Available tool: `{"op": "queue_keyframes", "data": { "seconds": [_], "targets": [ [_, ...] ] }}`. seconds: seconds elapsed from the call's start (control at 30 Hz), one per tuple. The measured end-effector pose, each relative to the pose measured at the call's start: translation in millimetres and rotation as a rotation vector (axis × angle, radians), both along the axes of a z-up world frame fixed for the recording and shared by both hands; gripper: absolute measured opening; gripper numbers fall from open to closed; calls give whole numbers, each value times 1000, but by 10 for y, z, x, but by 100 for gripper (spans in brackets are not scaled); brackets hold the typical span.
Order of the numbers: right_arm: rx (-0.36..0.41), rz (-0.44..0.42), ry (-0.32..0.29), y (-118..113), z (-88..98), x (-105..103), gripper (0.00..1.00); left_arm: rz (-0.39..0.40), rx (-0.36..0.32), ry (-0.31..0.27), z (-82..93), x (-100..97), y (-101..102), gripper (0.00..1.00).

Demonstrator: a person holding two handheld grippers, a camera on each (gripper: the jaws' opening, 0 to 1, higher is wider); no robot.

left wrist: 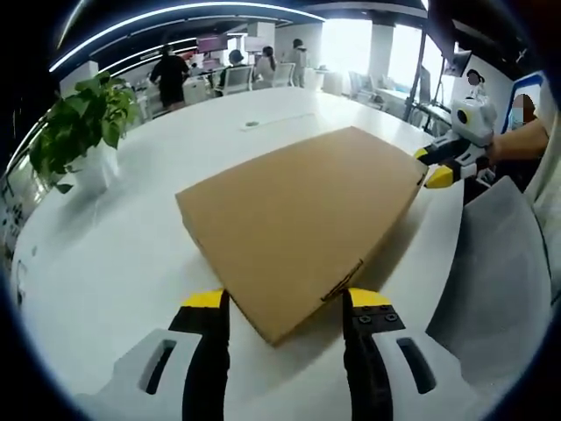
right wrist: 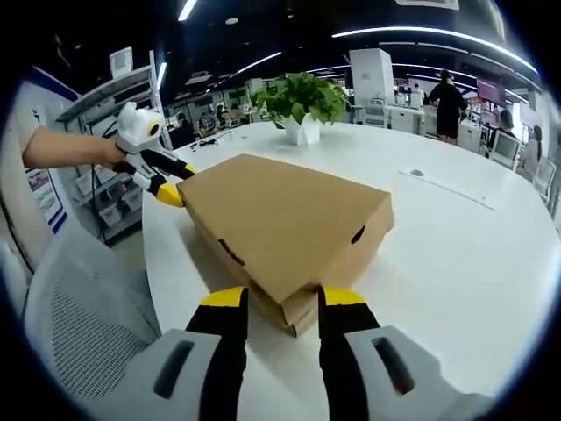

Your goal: Operate the shoe box by opening the lid, removing the specified soft item, and placing it in the target area until the item is outside and the box remains undamaged.

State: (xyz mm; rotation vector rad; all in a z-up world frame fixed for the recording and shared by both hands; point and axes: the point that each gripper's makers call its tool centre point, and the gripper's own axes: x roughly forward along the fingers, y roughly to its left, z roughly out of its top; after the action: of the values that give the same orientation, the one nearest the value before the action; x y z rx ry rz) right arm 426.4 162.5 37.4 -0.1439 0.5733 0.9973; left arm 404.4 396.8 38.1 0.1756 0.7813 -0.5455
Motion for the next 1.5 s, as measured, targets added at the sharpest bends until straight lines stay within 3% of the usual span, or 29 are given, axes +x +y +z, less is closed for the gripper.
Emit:
{"op": "queue_keyframes", "data": {
  "seconds": [0.77,1.3,1.5],
  "targets": [
    [36,-4,-14,34,156,-69,37,0,-50,-8,96,-2,2,53],
    [53,-27,-45,47,419,-68,39,30,-106,-24,356,3,-7,56],
    [54,-36,-76,52,558,-29,38,28,-125,-59,497,9,-25,60]
  ]
}}
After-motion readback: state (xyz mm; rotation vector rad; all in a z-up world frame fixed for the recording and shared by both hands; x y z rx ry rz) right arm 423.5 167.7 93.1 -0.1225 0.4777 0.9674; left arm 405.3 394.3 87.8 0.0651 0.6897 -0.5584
